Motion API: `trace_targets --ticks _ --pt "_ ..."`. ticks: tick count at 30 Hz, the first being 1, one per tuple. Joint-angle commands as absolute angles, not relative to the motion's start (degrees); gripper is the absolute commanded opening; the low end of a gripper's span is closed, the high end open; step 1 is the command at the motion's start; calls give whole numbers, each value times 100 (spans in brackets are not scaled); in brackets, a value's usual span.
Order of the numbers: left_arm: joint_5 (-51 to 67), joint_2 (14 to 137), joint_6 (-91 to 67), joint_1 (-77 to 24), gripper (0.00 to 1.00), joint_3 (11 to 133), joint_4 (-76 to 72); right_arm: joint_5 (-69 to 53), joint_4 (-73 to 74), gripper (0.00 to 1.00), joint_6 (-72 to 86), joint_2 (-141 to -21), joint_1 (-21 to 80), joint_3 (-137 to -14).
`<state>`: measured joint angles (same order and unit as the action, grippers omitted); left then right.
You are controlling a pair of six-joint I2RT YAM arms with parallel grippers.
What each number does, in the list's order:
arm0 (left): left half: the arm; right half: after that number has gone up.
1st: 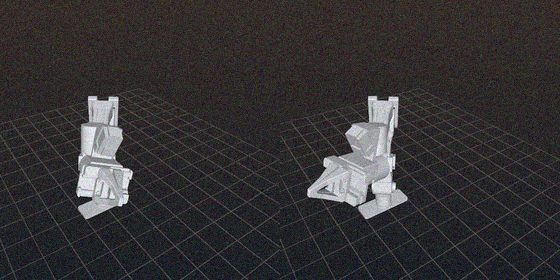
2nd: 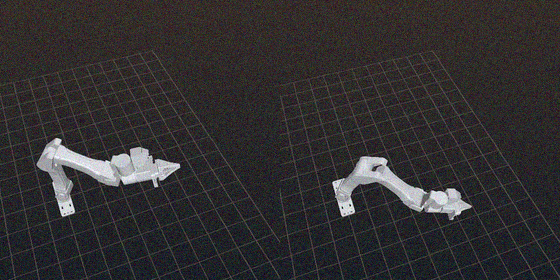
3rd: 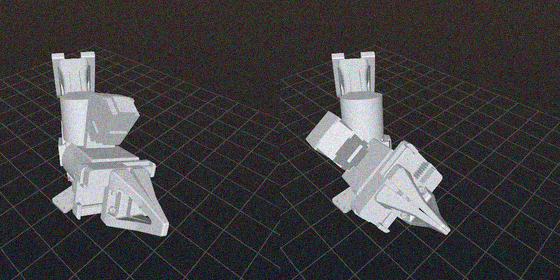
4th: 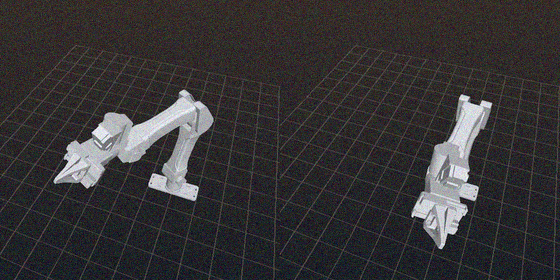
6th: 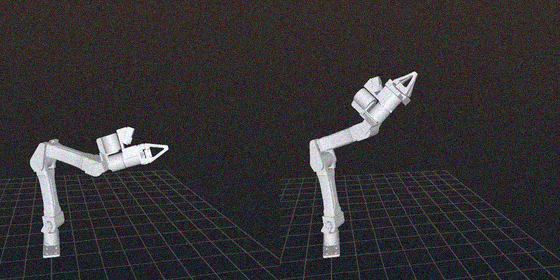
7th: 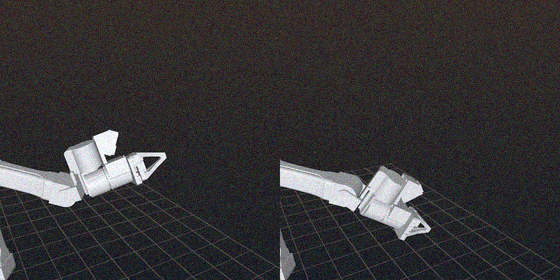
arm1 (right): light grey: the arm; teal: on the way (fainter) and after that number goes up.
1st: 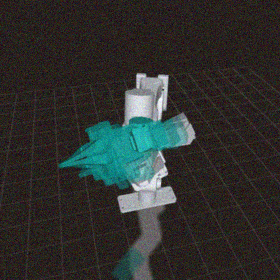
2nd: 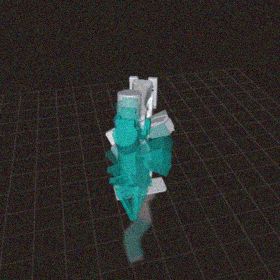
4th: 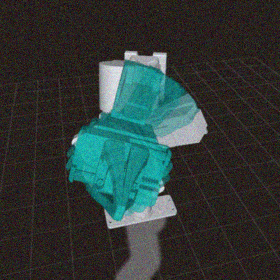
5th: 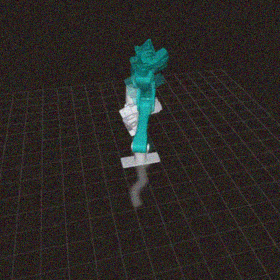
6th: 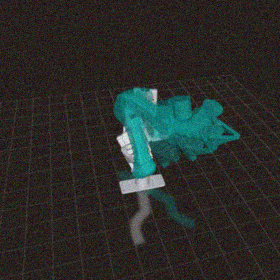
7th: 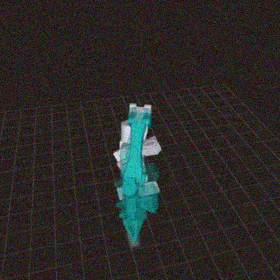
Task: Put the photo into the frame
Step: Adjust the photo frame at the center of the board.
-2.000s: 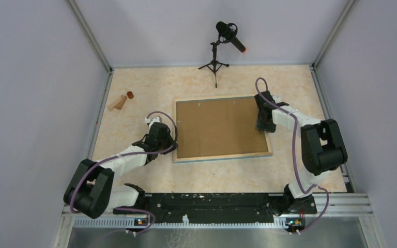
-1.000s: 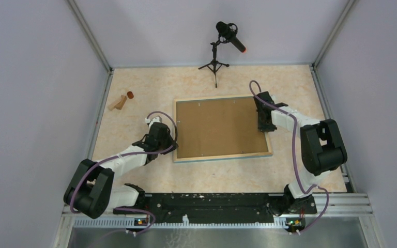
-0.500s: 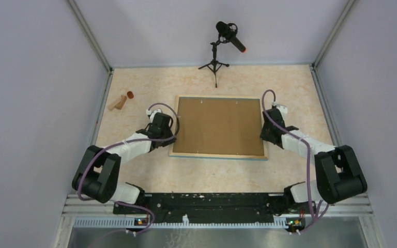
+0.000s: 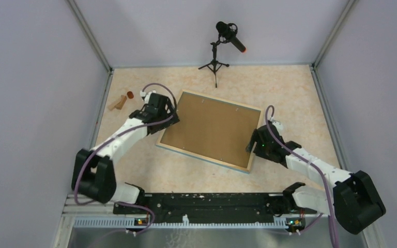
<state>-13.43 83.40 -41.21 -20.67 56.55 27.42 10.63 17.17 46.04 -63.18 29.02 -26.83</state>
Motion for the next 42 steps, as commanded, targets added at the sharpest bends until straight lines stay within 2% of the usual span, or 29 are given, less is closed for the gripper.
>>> trace_targets --ticks 1,5,10,14,19,24,28,31,35,42 --pt "-233 6551 -4455 -2092 98 5023 3293 1360 2566 82 3226 -6056 2893 -3551" --pt "1162 5368 -5249 -2157 98 3872 3190 1149 2154 97 1617 -6268 2876 -4238" --pt "1455 4717 -6989 -3066 98 2771 2847 927 1989 99 61 -7699 2803 -5577" --pt "1065 5283 -8412 -4118 98 2341 1977 266 2396 99 -583 -9261 2425 -6985" --pt "1218 6842 -8805 -4360 97 2719 1406 -433 2556 98 -831 -10680 1996 -8297" --pt "944 7478 -9596 -4536 95 2590 648 -673 2802 84 -1071 -11643 1762 -9261" --pt "583 7816 -9949 -4538 94 2637 415 -1109 2490 83 -972 -11886 1518 -9198" --pt "146 8047 -10057 -4520 81 2789 407 -1399 2358 78 -767 -12032 1370 -9110" --pt "-261 8360 -9833 -4425 67 3163 772 -1520 2250 65 -533 -12090 1314 -8780" --pt "-661 8702 -9051 -3989 62 3455 1240 -1777 1754 51 438 -11344 1302 -7254"
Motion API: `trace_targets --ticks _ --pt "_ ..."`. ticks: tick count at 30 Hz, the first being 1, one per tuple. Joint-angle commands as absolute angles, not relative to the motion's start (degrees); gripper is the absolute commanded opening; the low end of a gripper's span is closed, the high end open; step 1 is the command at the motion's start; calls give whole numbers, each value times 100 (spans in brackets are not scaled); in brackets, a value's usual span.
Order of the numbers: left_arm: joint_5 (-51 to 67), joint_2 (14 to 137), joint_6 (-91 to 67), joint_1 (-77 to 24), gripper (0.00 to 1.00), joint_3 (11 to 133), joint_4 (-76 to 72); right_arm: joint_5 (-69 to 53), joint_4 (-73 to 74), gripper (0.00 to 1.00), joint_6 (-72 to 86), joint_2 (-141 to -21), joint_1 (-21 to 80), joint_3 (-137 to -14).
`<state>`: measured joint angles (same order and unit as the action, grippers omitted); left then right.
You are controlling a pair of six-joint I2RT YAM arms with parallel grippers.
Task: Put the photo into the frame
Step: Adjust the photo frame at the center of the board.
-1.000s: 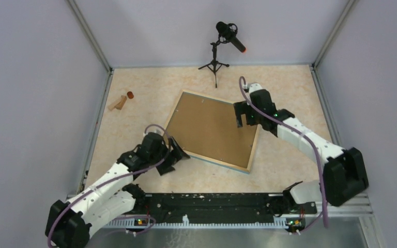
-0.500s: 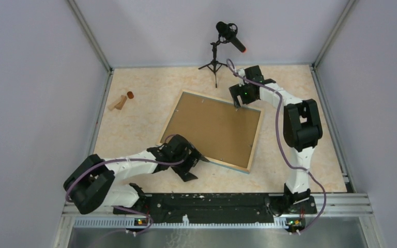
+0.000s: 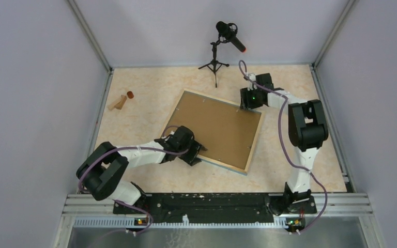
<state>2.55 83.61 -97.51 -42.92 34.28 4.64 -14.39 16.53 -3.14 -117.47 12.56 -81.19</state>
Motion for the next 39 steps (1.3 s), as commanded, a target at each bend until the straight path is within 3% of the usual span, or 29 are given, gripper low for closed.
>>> trace_targets --ticks 1,10,14,19,21,22,23,26,31,39 --pt "-644 8756 -8853 -3826 60 3488 1306 -1856 1708 49 590 -11208 1309 -7000" --pt "-852 8786 -6572 -3011 52 3534 1615 -1536 1118 48 2489 -9456 1642 -4478" --pt "-899 8555 -5633 -2945 52 3559 1702 -826 1386 64 2790 -8333 2371 -3783" --pt "-689 7968 -4918 -2883 50 3402 1617 -388 2140 73 2790 -7305 2677 -3708" --pt "-610 7772 -4755 -2883 49 3295 1522 -239 2475 81 2681 -6906 2676 -3849" --pt "-632 7695 -4744 -2883 48 3234 1508 -154 2655 95 2625 -6731 2675 -3944" --pt "-650 7647 -4758 -2878 46 3189 1517 -56 2776 98 2597 -6581 2677 -4040" --pt "-590 7567 -4758 -2872 38 3056 1490 406 2876 99 2826 -6155 2676 -4194" --pt "-432 7593 -4728 -2874 34 2832 1341 507 2513 99 3624 -5817 2627 -3977" --pt "-466 7757 -4718 -2823 19 2801 1287 924 2774 95 4382 -6901 2628 -4555"
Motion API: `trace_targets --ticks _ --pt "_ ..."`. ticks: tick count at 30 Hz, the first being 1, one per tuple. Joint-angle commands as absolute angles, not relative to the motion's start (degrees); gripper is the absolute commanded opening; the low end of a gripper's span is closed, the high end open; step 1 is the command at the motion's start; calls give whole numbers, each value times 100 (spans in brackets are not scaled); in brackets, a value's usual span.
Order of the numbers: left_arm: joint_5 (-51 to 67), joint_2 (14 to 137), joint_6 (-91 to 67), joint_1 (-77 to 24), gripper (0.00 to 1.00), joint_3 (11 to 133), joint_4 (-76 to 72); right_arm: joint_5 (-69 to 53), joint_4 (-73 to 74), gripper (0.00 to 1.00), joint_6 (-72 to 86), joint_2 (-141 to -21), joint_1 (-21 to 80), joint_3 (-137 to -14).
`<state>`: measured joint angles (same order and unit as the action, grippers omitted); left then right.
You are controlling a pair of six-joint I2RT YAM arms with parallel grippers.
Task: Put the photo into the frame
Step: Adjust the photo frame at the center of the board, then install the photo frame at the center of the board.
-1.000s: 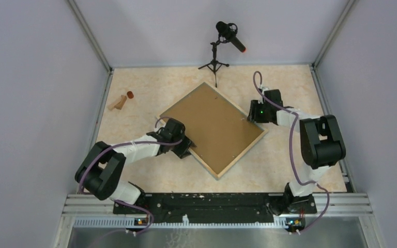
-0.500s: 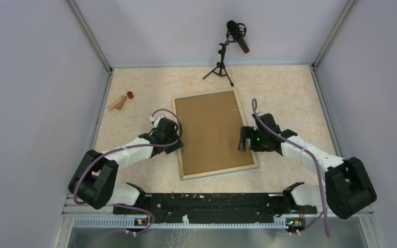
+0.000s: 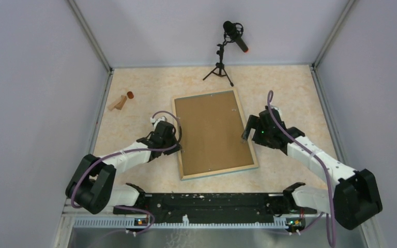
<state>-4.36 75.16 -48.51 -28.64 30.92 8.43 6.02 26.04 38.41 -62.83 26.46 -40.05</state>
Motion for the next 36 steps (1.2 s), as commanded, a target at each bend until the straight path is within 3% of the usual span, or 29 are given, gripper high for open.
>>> trace_targets --ticks 1,8,23,31,36 --pt "-432 7779 -4705 -2807 17 2789 1242 962 2893 91 4394 -7165 2628 -4750" --pt "-381 7762 -4719 -2771 5 2694 1160 893 3278 75 4597 -8543 2635 -5513" --pt "-281 7551 -4764 -2720 0 2472 1007 1512 3634 75 6140 -9133 2897 -5607" --pt "-247 7541 -4749 -2687 0 2452 980 1676 4236 61 6458 -9704 3073 -6057" --pt "-231 7534 -4746 -2670 0 2443 968 1764 4355 61 6434 -9738 3374 -6084"
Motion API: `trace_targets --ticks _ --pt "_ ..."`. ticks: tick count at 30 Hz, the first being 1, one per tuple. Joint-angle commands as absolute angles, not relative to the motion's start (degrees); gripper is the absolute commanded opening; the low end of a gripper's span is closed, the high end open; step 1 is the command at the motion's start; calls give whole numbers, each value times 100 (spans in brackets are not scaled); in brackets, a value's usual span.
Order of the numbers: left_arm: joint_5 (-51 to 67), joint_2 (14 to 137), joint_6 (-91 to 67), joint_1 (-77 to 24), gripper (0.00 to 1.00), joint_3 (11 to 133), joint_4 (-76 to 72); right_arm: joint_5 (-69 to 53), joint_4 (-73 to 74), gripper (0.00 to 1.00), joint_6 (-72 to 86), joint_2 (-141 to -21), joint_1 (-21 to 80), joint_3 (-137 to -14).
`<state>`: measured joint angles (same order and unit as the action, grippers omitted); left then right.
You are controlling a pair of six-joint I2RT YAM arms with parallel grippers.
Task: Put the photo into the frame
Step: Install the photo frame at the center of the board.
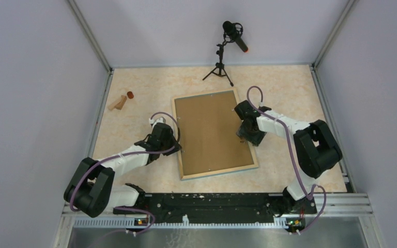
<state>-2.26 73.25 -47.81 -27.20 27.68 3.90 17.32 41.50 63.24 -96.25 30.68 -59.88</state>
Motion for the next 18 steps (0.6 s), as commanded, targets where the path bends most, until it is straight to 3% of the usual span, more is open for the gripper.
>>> trace_targets --ticks 1,11,18 --pt "-229 7532 -4741 -2667 0 2436 969 1740 4348 61 6440 -9700 3398 -6024" --pt "-203 7567 -4738 -2645 0 2443 952 1552 3965 46 6104 -9178 3448 -5203" --pt "-193 7592 -4731 -2643 0 2461 960 920 3400 56 5142 -9188 3454 -5130"
